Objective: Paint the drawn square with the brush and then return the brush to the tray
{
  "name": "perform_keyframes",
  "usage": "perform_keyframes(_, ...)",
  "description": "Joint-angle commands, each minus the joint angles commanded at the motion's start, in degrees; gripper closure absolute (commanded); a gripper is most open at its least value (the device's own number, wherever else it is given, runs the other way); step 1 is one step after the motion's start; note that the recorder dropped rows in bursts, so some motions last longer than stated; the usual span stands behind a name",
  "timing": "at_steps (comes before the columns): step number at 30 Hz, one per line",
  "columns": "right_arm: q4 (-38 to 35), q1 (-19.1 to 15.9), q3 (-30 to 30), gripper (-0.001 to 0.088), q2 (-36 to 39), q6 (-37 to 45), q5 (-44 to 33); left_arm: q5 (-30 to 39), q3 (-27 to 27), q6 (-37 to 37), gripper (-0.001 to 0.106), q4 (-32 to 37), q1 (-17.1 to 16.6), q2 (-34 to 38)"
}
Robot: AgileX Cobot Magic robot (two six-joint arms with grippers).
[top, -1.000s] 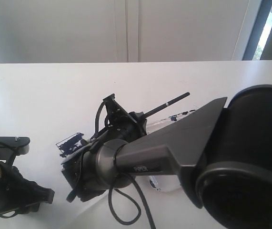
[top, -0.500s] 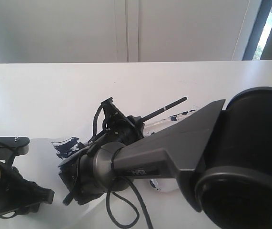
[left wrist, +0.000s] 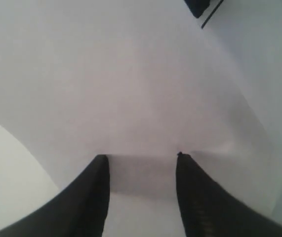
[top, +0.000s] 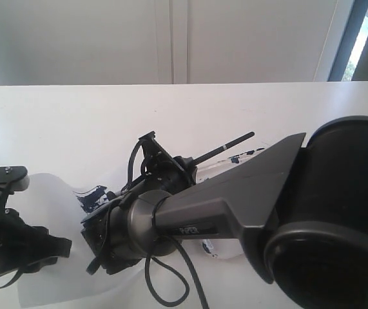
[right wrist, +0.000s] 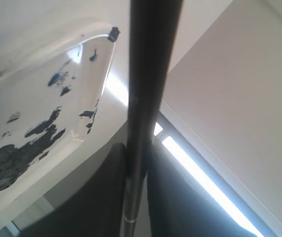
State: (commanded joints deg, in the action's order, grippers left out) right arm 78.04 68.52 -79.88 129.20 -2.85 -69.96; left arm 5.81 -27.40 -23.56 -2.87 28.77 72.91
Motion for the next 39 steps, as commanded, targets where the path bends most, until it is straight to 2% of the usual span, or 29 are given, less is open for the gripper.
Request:
perform_keyframes(8,0.00,0.00,0.00,0.0868,0.00,0.00,0.00,6.78,-0.10,1.58,0.057,1.89,0.00,-15.23)
perform_keyframes(10,0.00,-0.02,0.00,0.0868,0.00,0.11,0.00,8.43,-0.10,2.03,0.057,2.02,0.00,-15.58)
perform_keyframes(31,0.54,0.09,0.00,0.0868,-0.12,0.11,0.00,-0.13,0.00,2.65,0.057,-2.63,0.00,5.70)
perform_keyframes(39,1.65,2.34,0.00,0.0868,-0.47,0.23,0.00,-2.06,0.00,1.74,0.057,-3.10,0.00,12.89)
